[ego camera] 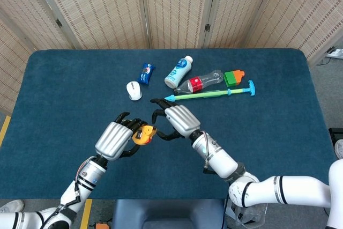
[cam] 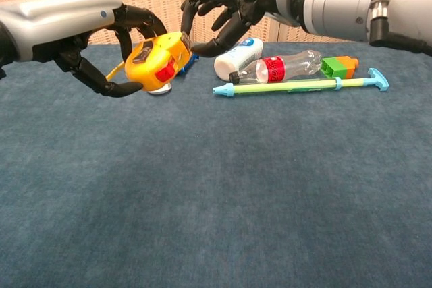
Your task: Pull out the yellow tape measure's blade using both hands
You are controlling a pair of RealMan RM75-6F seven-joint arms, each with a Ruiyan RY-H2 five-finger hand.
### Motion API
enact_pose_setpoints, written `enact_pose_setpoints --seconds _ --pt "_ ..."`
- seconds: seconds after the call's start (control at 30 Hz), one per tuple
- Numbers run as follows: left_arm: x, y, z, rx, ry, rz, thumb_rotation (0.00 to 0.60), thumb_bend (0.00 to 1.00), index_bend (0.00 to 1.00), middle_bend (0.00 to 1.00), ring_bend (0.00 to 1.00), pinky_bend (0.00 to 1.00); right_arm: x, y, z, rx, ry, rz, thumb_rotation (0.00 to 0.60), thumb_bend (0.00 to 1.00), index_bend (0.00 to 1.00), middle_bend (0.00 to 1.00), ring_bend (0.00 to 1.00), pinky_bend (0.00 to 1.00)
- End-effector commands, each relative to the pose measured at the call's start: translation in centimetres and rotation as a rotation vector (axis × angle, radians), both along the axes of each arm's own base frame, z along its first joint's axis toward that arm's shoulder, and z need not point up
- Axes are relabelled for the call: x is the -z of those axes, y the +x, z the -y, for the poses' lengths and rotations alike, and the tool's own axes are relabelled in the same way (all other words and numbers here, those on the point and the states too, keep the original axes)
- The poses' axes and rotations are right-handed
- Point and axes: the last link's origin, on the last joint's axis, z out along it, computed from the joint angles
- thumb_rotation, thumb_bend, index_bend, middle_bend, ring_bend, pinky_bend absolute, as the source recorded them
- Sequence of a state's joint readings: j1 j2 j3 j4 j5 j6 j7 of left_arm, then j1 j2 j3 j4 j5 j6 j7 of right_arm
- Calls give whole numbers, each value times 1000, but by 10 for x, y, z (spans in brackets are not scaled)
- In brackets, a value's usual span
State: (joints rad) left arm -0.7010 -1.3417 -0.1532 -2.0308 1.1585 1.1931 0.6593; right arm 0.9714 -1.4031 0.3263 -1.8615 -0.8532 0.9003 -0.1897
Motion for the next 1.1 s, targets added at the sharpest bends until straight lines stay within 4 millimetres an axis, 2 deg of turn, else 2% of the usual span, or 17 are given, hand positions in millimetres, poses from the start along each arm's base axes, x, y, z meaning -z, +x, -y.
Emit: enact_pose_setpoints --seconds 0.03,1.1 --pt "0 0 0 2 2 -1 600 388 459 488 428 176 1 1 0 0 0 2 600 370 439 120 84 150" --pt "5 -7 -3 -5 14 -27 600 388 459 488 427 167 6 -2 2 19 17 -1 600 369 600 142 107 150"
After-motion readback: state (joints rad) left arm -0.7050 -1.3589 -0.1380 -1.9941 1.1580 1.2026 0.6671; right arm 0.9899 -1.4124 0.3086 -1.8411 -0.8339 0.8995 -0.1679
